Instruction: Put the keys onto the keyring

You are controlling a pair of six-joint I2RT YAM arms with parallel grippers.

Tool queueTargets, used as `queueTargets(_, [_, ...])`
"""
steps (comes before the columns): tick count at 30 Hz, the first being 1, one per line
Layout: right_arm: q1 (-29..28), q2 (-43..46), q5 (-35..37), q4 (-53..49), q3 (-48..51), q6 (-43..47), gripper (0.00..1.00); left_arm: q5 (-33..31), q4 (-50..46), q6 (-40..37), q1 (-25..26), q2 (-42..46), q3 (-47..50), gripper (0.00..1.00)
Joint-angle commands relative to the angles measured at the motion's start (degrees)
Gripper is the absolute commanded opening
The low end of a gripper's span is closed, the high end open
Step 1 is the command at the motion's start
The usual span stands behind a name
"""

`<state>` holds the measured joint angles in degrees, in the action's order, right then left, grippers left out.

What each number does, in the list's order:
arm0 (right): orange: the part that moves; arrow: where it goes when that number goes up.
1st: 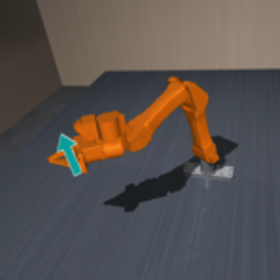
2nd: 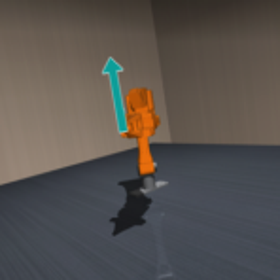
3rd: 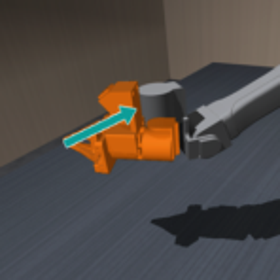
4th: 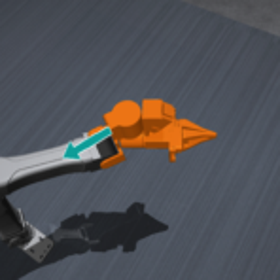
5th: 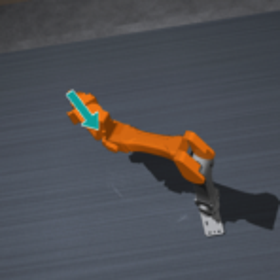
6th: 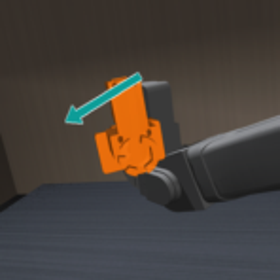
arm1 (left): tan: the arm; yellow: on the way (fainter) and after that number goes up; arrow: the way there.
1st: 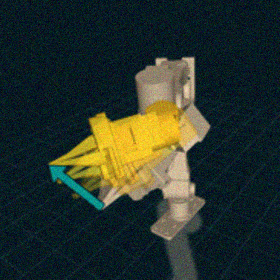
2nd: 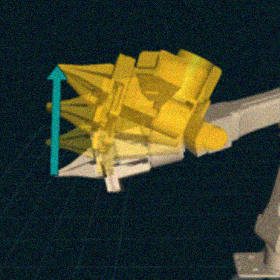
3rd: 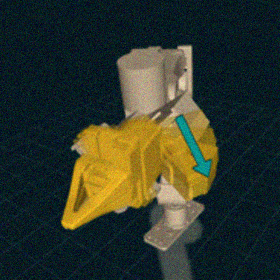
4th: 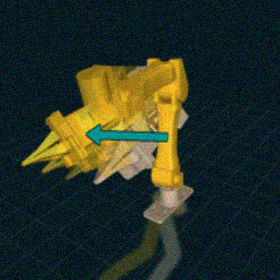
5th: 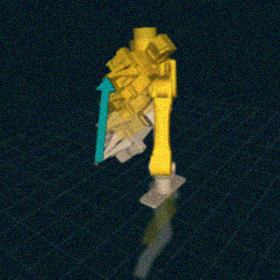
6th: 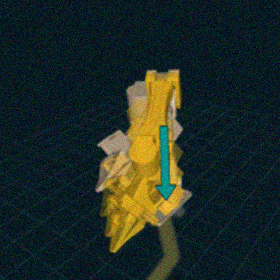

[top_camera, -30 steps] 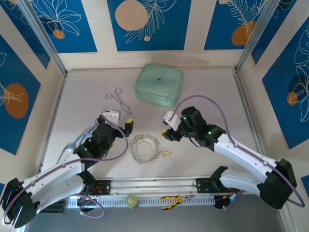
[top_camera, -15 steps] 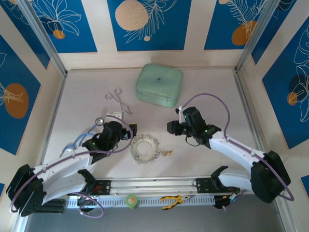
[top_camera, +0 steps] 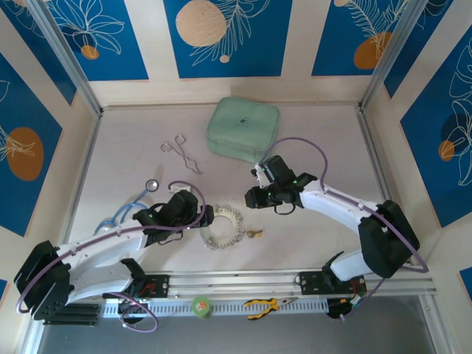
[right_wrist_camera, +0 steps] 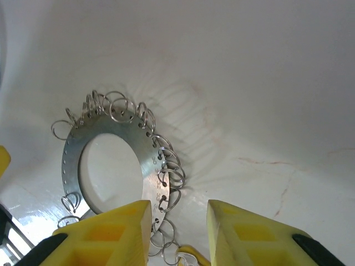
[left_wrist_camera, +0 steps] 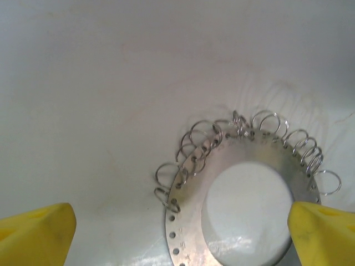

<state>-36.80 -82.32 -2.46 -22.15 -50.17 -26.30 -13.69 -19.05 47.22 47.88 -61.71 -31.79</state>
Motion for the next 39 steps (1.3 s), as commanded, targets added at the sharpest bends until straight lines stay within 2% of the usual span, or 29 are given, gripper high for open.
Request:
queueTargets(1, [-1.2, -2.1, -2.8, -3.9, -2.6, 1.0, 0.32, 0.4, -3.2, 2.0, 1.3, -1.3, -2.2, 0.96])
queueTargets(6, [-3.9, -3.5, -1.4, -6.7, -4.2, 0.1, 0.33, -1.2, -1.3, -0.2, 1.6, -2.5, -3.0, 0.95])
queueTargets(10, [-3.8, -2.6, 0.5, -8.3, -5.6, -0.1, 0.34, -4.3, 1.7, -4.4, 1.6, -1.2, -2.8, 0.94])
queueTargets(17, [0.1, -1.5, -1.0, -9.6, -8.1, 0.5, 0.35, -7.2, 4.4, -14.2, 1.6, -1.4, -4.1, 0.90])
queueTargets(19, [1.2, 0.8, 2.4, -9.4, -8.5, 3.1, 0.38, -8.3, 5.4, -15.2, 1.6, -1.3, -4.2, 0.90])
queueTargets(23, [2.7, 7.4, 7.2, -2.2, -7.1, 13.2, 0.40, -9.8, 10.9, -15.5, 1.5, 0.4, -1.7, 0.90])
queueTargets(26, [3.4, 10.3, 7.1, 4.7, -4.9, 24.1, 0.41, -11.9, 14.3, -15.5, 1.5, 1.8, 0.1, 0.90])
queueTargets(30, [3.6, 10.0, 4.1, 10.5, -3.3, 35.1, 0.42, -16.8, 14.8, -14.6, 1.5, 3.7, 1.9, 0.90])
queueTargets(34, [2.8, 8.5, -4.1, 13.5, -3.1, 41.6, 0.42, -20.0, 11.1, -11.0, 1.3, 6.4, 2.8, 0.91])
queueTargets(36, [0.8, 7.6, -8.0, 14.2, -2.1, 48.6, 0.42, -20.0, 8.7, -8.6, 1.1, 7.6, 3.4, 0.90])
queueTargets(39, [-3.2, 5.6, -10.2, 13.2, -1.8, 57.3, 0.44, -19.6, 5.5, -4.0, 0.8, 9.4, 4.7, 0.89])
